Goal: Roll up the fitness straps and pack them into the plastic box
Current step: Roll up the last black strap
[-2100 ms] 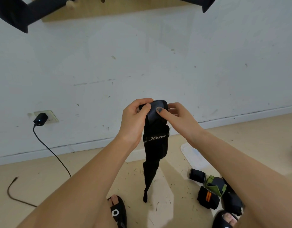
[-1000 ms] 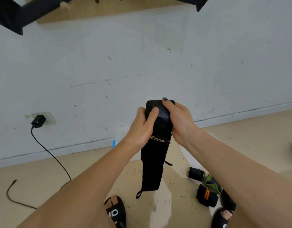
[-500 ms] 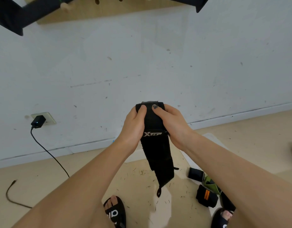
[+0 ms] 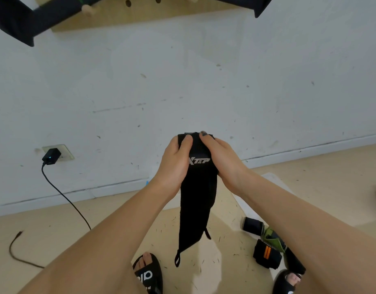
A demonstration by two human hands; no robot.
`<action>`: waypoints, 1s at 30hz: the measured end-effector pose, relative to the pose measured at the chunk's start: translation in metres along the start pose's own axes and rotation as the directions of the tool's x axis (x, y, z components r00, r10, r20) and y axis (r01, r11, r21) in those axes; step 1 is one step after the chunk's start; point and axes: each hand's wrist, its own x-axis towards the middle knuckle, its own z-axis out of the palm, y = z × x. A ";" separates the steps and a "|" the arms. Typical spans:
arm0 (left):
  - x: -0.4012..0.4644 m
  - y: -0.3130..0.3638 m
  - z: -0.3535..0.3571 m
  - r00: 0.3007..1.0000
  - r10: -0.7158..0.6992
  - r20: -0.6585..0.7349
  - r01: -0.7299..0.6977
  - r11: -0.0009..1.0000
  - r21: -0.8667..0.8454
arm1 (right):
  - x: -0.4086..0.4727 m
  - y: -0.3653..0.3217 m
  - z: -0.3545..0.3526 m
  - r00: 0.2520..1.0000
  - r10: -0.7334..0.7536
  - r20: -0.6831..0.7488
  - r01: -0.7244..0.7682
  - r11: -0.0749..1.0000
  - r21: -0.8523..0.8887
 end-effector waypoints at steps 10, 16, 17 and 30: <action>-0.005 -0.002 -0.004 0.963 -0.111 0.246 0.116 0.993 -0.006 | 0.003 -0.006 -0.008 0.995 0.047 -0.090 -0.031 0.985 0.171; 0.002 0.003 -0.005 0.996 -0.079 0.030 0.081 0.995 -0.063 | -0.004 -0.004 -0.013 0.991 0.105 0.079 -0.101 0.993 -0.054; 0.003 0.004 -0.006 0.993 -0.114 0.037 0.117 0.990 -0.082 | -0.004 -0.004 -0.012 0.994 0.086 0.064 -0.083 0.996 -0.040; -0.004 0.003 -0.009 0.981 -0.049 0.187 0.023 0.990 0.137 | 0.000 -0.004 -0.018 1.000 -0.019 -0.013 0.019 1.000 0.011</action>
